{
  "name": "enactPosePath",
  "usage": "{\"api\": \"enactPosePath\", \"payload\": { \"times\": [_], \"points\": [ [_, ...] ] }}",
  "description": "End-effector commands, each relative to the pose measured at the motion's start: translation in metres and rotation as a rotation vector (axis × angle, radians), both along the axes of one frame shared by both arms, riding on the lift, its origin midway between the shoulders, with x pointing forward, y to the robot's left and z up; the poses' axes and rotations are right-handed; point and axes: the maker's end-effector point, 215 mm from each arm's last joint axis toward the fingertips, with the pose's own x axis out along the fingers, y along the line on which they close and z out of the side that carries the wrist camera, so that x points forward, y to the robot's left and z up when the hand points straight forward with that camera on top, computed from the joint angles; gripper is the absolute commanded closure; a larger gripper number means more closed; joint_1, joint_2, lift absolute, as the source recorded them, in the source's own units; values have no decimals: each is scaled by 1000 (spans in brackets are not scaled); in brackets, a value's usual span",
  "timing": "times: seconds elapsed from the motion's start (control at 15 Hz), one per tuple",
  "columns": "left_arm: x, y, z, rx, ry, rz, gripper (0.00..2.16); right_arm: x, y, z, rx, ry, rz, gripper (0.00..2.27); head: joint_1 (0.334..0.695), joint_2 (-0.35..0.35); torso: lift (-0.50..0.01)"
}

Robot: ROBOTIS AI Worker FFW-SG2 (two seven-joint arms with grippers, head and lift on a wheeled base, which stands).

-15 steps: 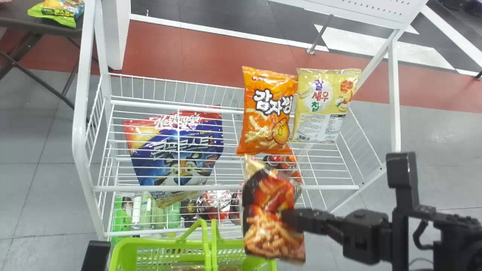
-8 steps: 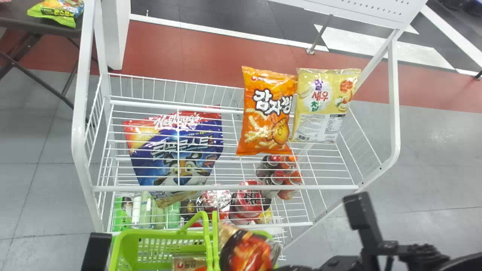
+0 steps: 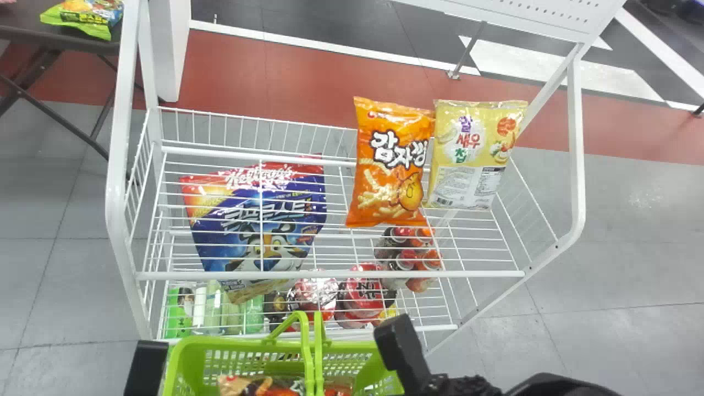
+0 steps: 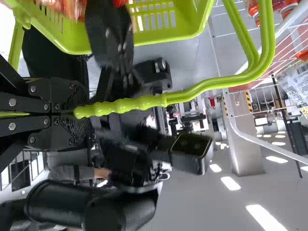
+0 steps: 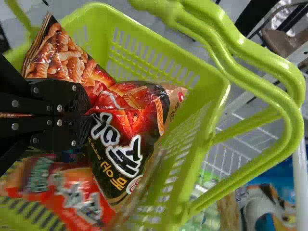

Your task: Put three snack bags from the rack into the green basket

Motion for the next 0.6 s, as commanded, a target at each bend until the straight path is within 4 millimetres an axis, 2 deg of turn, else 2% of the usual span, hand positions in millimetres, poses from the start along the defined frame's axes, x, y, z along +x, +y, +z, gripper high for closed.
{"api": "enactPosePath", "payload": {
  "times": [0.0,0.07,0.13,0.4,0.53],
  "points": [
    [-1,-2,1,0,1,-4,1463,7,14,-5,29,-23,17,1538,695,-350,0],
    [-1,-2,1,-1,1,-4,1463,8,12,-3,29,-29,23,262,695,-350,0],
    [0,-1,0,0,2,-3,1463,10,5,1,27,-32,19,-2,695,-350,0],
    [1,0,1,-1,1,0,1463,25,-25,32,68,-53,-31,56,695,-350,0],
    [1,0,1,-3,1,1,1463,44,-54,55,69,-99,-84,87,695,-350,0]
  ]
}}
